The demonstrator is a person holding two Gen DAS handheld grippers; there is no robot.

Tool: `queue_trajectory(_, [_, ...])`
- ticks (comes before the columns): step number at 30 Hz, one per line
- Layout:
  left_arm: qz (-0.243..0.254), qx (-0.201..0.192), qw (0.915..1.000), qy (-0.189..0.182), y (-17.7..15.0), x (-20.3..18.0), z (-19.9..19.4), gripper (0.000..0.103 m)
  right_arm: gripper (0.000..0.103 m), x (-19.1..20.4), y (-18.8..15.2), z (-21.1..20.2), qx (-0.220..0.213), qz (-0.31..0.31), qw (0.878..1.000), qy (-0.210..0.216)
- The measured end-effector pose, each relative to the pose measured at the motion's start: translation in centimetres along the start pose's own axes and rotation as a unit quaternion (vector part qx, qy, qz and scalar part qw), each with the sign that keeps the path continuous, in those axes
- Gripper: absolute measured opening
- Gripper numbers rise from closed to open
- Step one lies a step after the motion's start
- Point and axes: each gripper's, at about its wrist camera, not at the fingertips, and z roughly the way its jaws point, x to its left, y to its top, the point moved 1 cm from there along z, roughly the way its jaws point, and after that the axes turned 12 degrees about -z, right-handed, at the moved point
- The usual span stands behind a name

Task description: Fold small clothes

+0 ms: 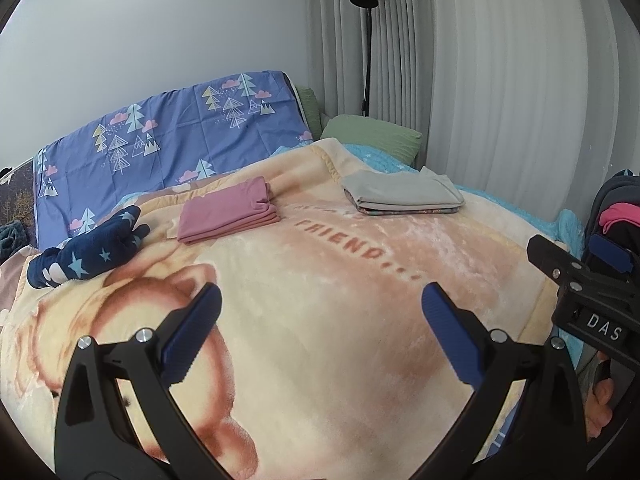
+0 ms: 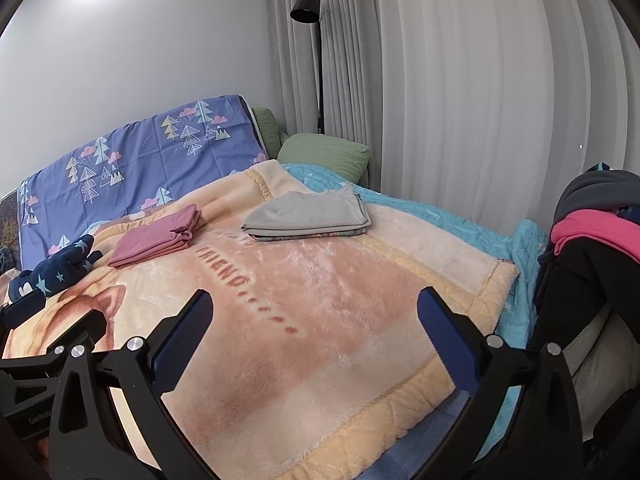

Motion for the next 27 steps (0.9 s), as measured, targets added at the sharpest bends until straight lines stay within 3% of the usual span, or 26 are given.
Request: queue_trajectory(27, [0.018,0.011,0.9997,-0.009,-1.0,-1.1,0.7,0.101,0.102,-0.5,-0.7,1.2,0.016,0.010,1.000,-0.001])
